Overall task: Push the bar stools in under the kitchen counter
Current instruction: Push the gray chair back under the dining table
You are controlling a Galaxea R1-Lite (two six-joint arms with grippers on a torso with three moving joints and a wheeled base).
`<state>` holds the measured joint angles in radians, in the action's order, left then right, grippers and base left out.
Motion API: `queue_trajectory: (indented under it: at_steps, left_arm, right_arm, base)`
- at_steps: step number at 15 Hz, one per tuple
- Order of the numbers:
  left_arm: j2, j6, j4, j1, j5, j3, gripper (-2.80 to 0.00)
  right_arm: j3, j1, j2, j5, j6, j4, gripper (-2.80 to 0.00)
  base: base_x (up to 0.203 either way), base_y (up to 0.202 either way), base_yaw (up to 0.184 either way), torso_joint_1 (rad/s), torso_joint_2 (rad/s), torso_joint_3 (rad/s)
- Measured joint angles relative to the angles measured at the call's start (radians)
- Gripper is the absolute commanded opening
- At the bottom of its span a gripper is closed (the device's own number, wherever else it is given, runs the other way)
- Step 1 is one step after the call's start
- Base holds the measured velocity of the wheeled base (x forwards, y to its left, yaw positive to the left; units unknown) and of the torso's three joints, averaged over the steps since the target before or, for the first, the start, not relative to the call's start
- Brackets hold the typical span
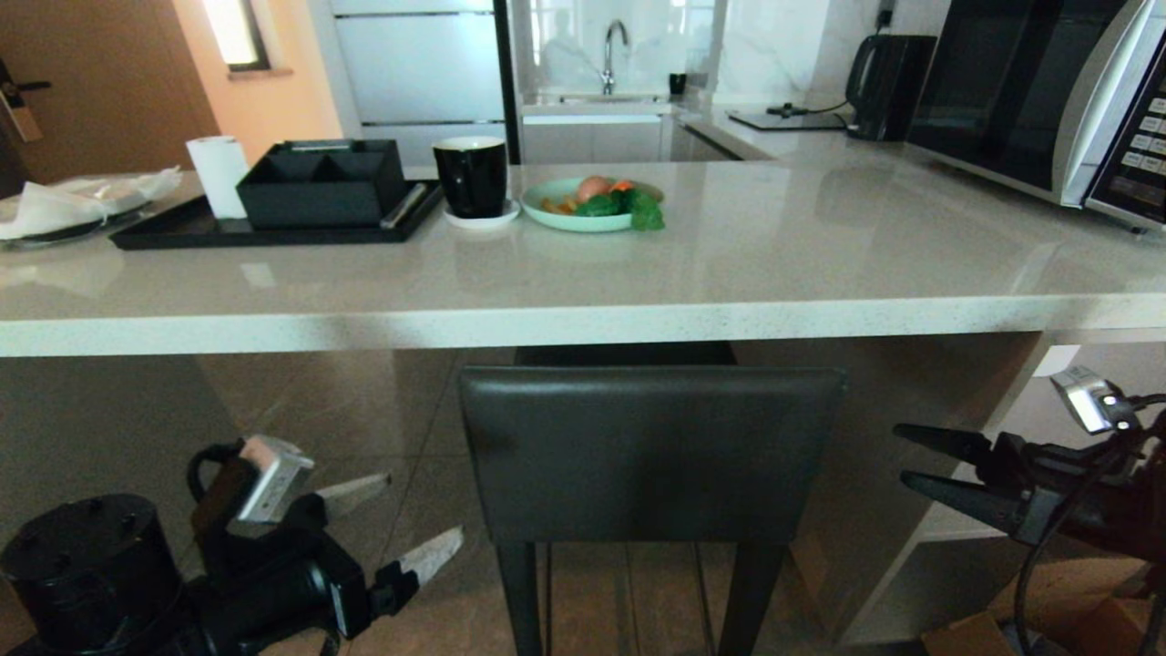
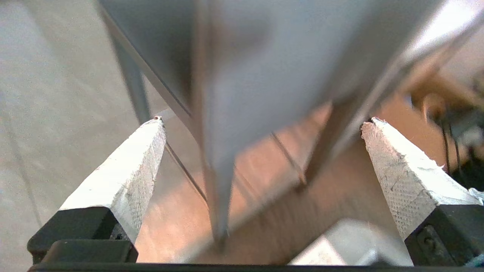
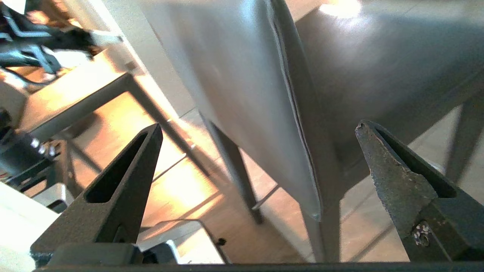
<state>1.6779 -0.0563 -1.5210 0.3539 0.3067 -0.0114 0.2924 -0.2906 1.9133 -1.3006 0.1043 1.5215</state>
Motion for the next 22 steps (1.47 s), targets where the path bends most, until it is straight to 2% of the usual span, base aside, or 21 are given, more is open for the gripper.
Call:
queue_trajectory:
  at_steps: [2, 4, 7, 9, 10, 12, 14, 16, 17, 20, 21, 22]
  left_arm:
    - [-0.105, -0.020, 0.000, -0.013, -0.031, 0.007, 0.00]
    - [-0.217, -0.024, 0.021, -0.018, -0.085, 0.010, 0.00]
    - [-0.404, -0.017, 0.168, -0.022, -0.186, 0.000, 0.00]
    - [-0.563, 0.003, 0.352, -0.024, -0.258, -0.050, 0.00]
    - [-0.642, 0.007, 0.461, -0.027, -0.289, -0.094, 0.00]
    - [-0.814, 0.011, 0.753, -0.084, -0.349, -0.212, 0.00]
    - [-0.958, 0.013, 0.994, -0.200, -0.380, -0.309, 0.00]
    - [-1.066, 0.025, 1.130, -0.309, -0.390, -0.370, 0.00]
    - [-1.106, 0.044, 1.140, -0.347, -0.391, -0.389, 0.00]
    - [-1.204, 0.088, 1.157, -0.413, -0.394, -0.445, 0.00]
    - [-1.224, 0.089, 1.184, -0.426, -0.399, -0.473, 0.00]
    - [-1.241, 0.090, 1.218, -0.447, -0.399, -0.501, 0.00]
  right_arm:
    - [-0.042, -0.035, -0.109, 0.002, 0.015, 0.001, 0.00]
    - [-0.075, -0.055, -0.243, 0.011, 0.083, 0.000, 0.00]
    - [-0.089, -0.069, -0.477, 0.043, 0.317, 0.000, 0.00]
    - [-0.085, -0.073, -0.630, 0.095, 0.512, 0.001, 0.00]
    - [-0.085, -0.075, -0.688, 0.130, 0.580, 0.001, 0.00]
    - [-0.119, -0.102, -0.806, 0.213, 0.657, -0.004, 0.00]
    - [-0.167, -0.131, -0.911, 0.267, 0.671, -0.041, 0.00]
    - [-0.181, -0.162, -1.016, 0.289, 0.671, -0.142, 0.00]
    - [-0.171, -0.206, -1.057, 0.291, 0.670, -0.209, 0.00]
    - [-0.061, -0.440, -1.187, 0.280, 0.658, -0.513, 0.00]
    - [0.012, -0.489, -1.230, 0.274, 0.627, -0.656, 0.00]
    - [0.082, -0.516, -1.264, 0.267, 0.561, -0.798, 0.00]
  base:
    - [0.000, 0.000, 0.000, 0.000, 0.00, 0.000]
    - [0.000, 0.000, 0.000, 0.000, 0.00, 0.000]
    - [0.000, 0.000, 0.000, 0.000, 0.00, 0.000]
    - [0.000, 0.000, 0.000, 0.000, 0.00, 0.000]
    - [0.000, 0.000, 0.000, 0.000, 0.00, 0.000]
    - [0.000, 0.000, 0.000, 0.000, 0.00, 0.000]
    - [0.000, 0.000, 0.000, 0.000, 0.00, 0.000]
    - [0.000, 0.000, 0.000, 0.000, 0.00, 0.000]
    - [0.000, 0.000, 0.000, 0.000, 0.00, 0.000]
    - [0.000, 0.000, 0.000, 0.000, 0.00, 0.000]
    - [0.000, 0.000, 0.000, 0.000, 0.00, 0.000]
    - [0.000, 0.000, 0.000, 0.000, 0.00, 0.000]
